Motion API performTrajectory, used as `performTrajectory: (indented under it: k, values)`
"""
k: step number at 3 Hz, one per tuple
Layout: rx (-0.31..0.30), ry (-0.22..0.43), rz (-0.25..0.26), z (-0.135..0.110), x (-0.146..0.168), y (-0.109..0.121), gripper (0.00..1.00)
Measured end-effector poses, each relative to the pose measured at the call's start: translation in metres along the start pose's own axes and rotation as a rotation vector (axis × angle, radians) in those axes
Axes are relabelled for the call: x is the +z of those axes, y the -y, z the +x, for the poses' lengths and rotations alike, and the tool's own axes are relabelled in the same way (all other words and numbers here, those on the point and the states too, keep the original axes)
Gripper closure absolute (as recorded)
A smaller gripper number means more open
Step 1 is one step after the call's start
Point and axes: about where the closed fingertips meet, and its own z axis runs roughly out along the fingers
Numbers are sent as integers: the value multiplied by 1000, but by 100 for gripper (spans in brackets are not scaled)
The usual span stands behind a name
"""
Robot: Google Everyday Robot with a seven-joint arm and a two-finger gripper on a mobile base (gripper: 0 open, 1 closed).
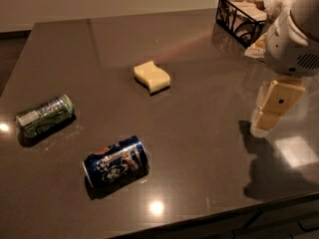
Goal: Place pepsi can upright
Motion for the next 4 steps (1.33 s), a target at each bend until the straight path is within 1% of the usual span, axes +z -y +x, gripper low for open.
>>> performTrajectory:
  k: [1, 2, 3, 4]
  values:
    - [-87, 36, -56, -29, 19, -9, 0]
    - [-194, 68, -123, -62, 34, -28, 0]
    - [-299, 92, -169, -100, 48, -49, 0]
    - [-408, 75, -175, -133, 61, -70, 0]
